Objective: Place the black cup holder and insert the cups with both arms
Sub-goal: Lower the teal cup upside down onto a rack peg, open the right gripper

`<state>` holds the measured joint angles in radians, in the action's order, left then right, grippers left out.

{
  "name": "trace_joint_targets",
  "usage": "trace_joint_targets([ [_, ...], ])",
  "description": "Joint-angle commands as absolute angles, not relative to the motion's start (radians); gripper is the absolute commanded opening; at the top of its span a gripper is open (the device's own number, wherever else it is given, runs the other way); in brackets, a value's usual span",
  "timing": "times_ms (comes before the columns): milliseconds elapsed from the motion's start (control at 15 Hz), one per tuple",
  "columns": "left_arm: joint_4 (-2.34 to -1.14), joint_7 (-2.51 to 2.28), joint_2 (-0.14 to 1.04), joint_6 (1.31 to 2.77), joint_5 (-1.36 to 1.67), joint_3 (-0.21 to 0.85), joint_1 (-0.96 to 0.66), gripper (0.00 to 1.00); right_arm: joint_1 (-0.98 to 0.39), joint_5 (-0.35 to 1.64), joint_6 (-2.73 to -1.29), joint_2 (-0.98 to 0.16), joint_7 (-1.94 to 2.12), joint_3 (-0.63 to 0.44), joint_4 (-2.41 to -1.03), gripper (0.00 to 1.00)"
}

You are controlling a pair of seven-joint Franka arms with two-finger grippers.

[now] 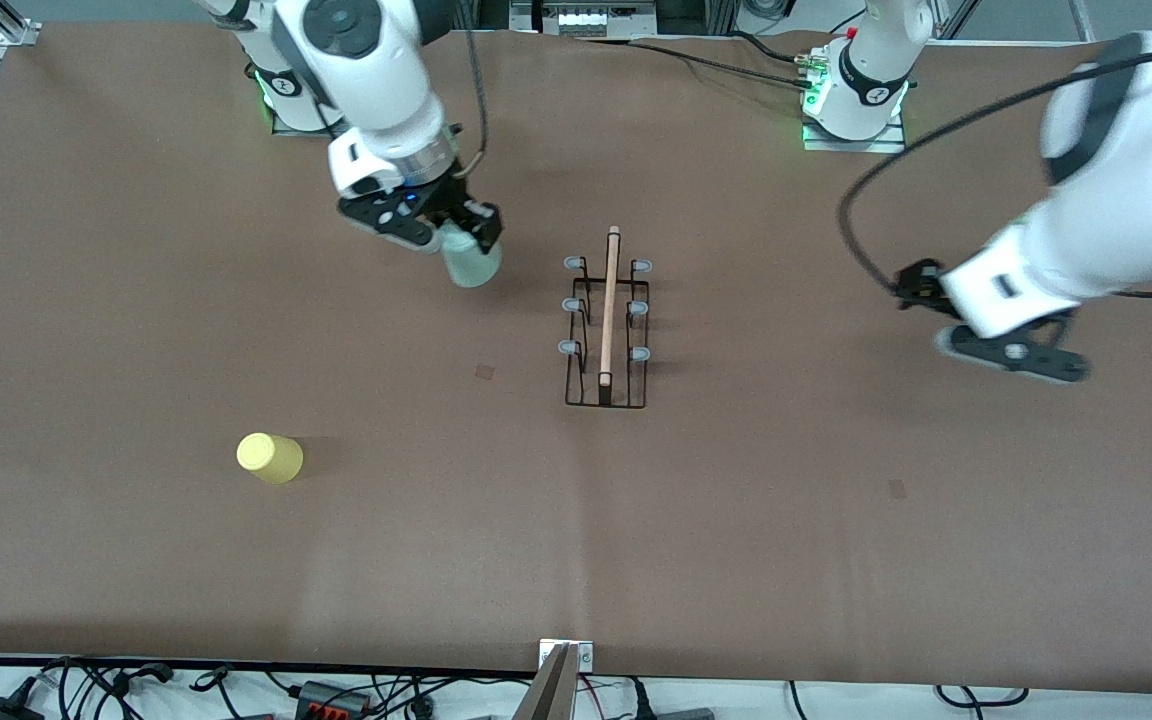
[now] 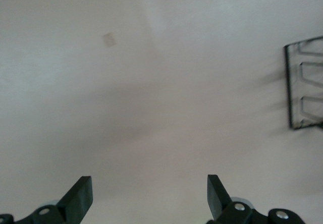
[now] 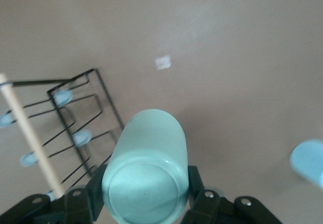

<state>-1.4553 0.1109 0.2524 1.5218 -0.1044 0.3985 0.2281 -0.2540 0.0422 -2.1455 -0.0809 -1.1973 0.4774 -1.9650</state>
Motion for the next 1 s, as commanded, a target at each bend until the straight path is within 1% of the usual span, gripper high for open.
trace_joint_targets([
  [0,-1.434,0.206,0.203,1.489,-0.103,0.355,0.252,1.00,-0.348,0.034,-2.131,-0.173,-1.363,0.471,-1.875,0.27],
  [67,-1.466,0.201,0.163,1.506,-0.083,0.292,0.232,1.00,-0.373,0.029,-2.140,-0.187,-1.394,0.471,-1.867,0.28],
  [201,-1.592,0.199,0.050,1.563,-0.036,0.156,0.149,1.00,-0.411,0.012,-2.189,-0.212,-1.463,0.472,-1.862,0.28],
  [267,-1.648,0.199,0.000,1.597,-0.023,0.106,0.114,1.00,-0.428,-0.003,-2.212,-0.228,-1.491,0.472,-1.862,0.28],
  [334,-1.696,0.199,-0.046,1.635,-0.023,0.082,0.089,1.00,-0.436,-0.029,-2.226,-0.245,-1.512,0.472,-1.862,0.28],
  [401,-1.721,0.195,-0.079,1.646,-0.023,0.074,0.068,1.00,-0.436,-0.049,-2.227,-0.259,-1.522,0.472,-1.862,0.29],
  [468,-1.721,0.193,-0.089,1.649,-0.025,0.061,0.054,1.00,-0.437,-0.066,-2.227,-0.270,-1.525,0.472,-1.862,0.29],
  [669,-1.689,0.213,-0.060,1.638,-0.020,0.054,0.064,1.00,-0.460,-0.087,-2.261,-0.307,-1.526,0.471,-1.862,0.29],
  [936,-1.687,0.203,-0.060,1.638,-0.021,0.055,0.064,1.00,-0.462,-0.089,-2.292,-0.328,-1.545,0.471,-1.861,0.30],
])
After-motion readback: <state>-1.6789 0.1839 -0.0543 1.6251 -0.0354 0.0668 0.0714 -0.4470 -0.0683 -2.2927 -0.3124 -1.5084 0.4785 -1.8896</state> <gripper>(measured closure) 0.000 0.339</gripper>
